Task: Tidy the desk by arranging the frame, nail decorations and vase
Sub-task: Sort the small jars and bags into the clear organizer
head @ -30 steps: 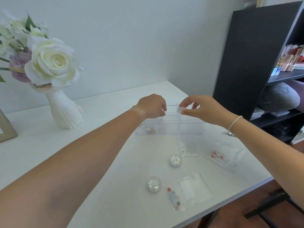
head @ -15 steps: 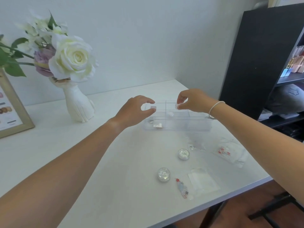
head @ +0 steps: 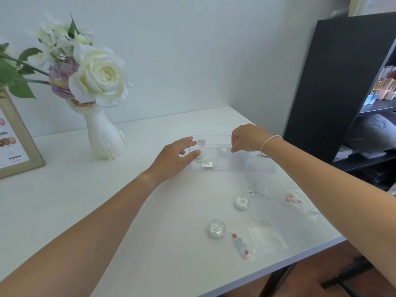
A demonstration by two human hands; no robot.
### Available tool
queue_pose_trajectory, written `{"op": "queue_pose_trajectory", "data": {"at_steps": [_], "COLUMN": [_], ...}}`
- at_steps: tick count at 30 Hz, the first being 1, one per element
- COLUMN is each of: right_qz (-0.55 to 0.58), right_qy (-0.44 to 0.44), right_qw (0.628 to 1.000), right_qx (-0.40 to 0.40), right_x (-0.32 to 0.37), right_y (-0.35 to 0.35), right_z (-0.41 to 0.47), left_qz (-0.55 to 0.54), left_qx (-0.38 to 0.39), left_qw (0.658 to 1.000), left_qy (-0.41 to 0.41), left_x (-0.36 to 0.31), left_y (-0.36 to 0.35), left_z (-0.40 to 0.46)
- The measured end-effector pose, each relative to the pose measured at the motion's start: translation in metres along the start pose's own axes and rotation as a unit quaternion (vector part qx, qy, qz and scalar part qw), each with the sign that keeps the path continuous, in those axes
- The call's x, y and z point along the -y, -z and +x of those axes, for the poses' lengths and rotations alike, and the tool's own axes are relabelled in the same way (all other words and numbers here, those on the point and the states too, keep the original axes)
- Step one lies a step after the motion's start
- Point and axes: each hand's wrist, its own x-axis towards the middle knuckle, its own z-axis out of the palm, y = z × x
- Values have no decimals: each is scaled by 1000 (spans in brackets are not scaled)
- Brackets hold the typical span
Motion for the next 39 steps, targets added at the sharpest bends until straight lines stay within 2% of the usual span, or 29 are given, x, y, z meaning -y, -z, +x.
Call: {"op": "queue_pose_trajectory", "data": {"at_steps": [6, 11, 21, 25, 28, 34, 39], "right_qz": [-67, -75, 76, 123, 135, 131, 113], "right_qy": [3, 27, 100, 109, 110, 96, 99], "right_qw": [998, 995, 988, 985, 985, 985, 987], "right_qx": [-4, -57, -93, -42, 10, 54, 56], "right_x": [4, 7, 17, 18, 16, 15, 17], "right_y": [1, 7, 10, -2, -9, -19, -23], "right_z": [-1, -13, -99, -124, -134, -142, -141], "left_qz": [-10, -3, 6, 1, -12, -15, 16], "left_qx": [-5, -3, -45, -69, -37, 120, 153], "left_qw": [1000, 1000, 998, 996, 996, 988, 983], "left_qy": [-1, -1, -42, -64, -76, -95, -102], "left_x": [3, 1, -11, -23, -33, -44, -42], "left_y": [-2, 0, 2, 6, 5, -5, -10], "left_z": [1, 0, -26, -49, -72, -116, -129]}}
